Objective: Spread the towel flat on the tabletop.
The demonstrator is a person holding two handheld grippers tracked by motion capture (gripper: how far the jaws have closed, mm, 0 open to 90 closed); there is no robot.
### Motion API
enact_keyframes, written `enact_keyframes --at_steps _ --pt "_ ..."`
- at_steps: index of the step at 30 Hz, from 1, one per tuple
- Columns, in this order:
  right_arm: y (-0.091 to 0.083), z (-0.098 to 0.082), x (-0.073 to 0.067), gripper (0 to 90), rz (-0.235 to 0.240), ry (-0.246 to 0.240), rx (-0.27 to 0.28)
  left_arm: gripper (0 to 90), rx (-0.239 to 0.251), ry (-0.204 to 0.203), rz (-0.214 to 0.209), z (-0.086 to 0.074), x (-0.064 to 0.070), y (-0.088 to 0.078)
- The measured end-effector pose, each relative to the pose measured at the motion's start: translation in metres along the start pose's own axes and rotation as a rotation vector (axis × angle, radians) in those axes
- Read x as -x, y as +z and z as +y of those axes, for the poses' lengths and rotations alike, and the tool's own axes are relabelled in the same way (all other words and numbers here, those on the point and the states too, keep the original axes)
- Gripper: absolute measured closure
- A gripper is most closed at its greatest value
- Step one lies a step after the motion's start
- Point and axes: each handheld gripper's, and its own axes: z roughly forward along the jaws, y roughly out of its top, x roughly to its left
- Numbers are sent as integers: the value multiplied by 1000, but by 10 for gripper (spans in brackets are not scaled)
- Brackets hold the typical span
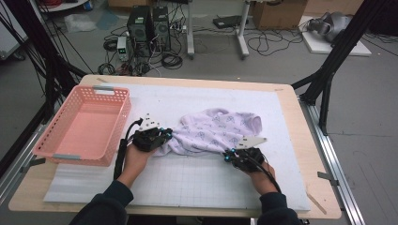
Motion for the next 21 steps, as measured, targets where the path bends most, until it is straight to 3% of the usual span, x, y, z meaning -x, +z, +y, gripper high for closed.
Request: enact_keyframes --at_steps 2,3,4,7,11,13,17,19,21 --pt "-19 -6 0 852 79 13 35 844 -6 -1 -36 -4 2 -1" --pt "-26 -8 0 852 90 8 51 840 -26 1 -66 -5 5 0" --pt "-38 -13 1 852 139 25 79 828 -33 8 -73 -4 6 0" --pt "-56 -20 3 853 150 30 100 781 -48 12 -83 -2 15 1" --pt "-81 -31 13 852 131 76 150 528 -32 -53 -62 1 14 -3" --pt "-93 -37 20 852 91 112 182 461 -17 -59 -50 1 10 -8" --pt "-115 -51 33 848 -166 219 109 437 20 -92 -21 1 0 -14" --pt "-117 -55 36 834 -196 238 118 437 20 -114 -25 1 -3 -13" --pt "-115 -55 34 808 -176 223 145 437 0 -119 -52 -1 -1 -7"
